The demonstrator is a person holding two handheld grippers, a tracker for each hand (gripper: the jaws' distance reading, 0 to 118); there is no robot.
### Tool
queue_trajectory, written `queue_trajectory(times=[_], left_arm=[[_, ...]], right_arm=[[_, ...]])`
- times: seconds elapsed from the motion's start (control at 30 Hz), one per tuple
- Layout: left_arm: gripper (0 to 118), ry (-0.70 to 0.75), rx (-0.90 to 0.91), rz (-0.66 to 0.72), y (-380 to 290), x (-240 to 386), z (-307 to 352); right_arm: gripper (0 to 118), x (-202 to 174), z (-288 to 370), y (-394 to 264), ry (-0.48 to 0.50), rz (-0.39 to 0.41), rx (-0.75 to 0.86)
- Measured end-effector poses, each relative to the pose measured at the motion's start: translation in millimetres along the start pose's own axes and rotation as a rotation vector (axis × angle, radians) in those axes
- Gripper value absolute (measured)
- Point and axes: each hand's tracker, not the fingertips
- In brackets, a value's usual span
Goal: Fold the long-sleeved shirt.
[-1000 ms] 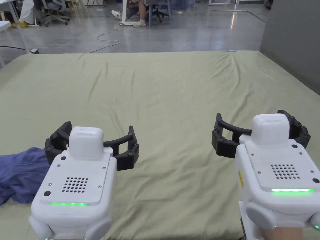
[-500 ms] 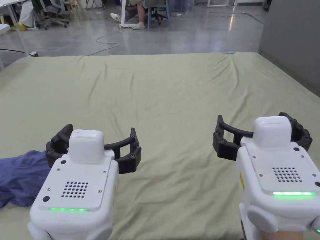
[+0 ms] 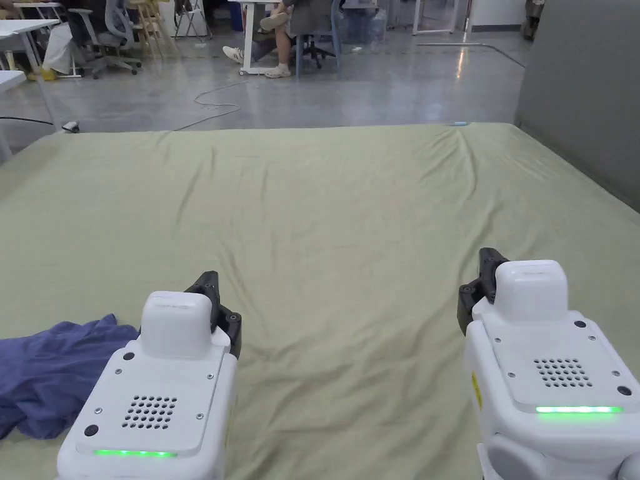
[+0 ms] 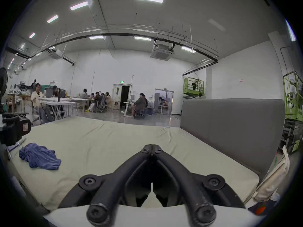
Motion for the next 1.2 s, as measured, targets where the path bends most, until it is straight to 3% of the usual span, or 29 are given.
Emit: queue_trajectory(times=[0.1, 0.3, 0.5, 0.67, 0.8, 0.83, 0.87, 0.93, 0.97, 1.0, 1.2], left_arm=[[0, 0.076, -0.006, 0.011, 2, -17, -1], [0, 0.309, -0.025, 0.070, -2, -92, 24], [0, 0.521, -0.087, 0.079, -4, -150, 54], [0, 0.504, -0.229, 0.088, -10, -168, 43], [0, 0.397, -0.582, 0.294, -21, -202, -18], [3, 0.382, -0.689, 0.353, -29, -213, -35], [17, 0.358, -0.756, 0.379, -40, -224, -53], [91, 0.336, -0.847, 0.369, -65, -245, -91], [110, 0.341, -0.879, 0.355, -76, -254, -105], [114, 0.353, -0.892, 0.345, -86, -262, -117], [114, 0.450, -0.984, 0.323, -134, -310, -187]], right_arm=[[0, -21, -7, 5, 0.034, 0.001, 0.006], [0, -96, -16, 12, 0.272, -0.023, 0.041], [0, -165, -20, 19, 0.444, -0.015, 0.056], [0, -185, -22, 23, 0.477, -0.032, 0.060], [3, -197, -26, 22, 0.503, 0.008, 0.052], [3, -198, -26, 20, 0.508, 0.017, 0.048], [3, -202, -27, 20, 0.514, 0.021, 0.044], [3, -203, -28, 16, 0.529, 0.012, 0.034], [3, -205, -30, 15, 0.536, 0.010, 0.024], [3, -208, -33, 13, 0.541, 0.013, 0.015], [3, -215, -50, 2, 0.535, 0.044, -0.023]])
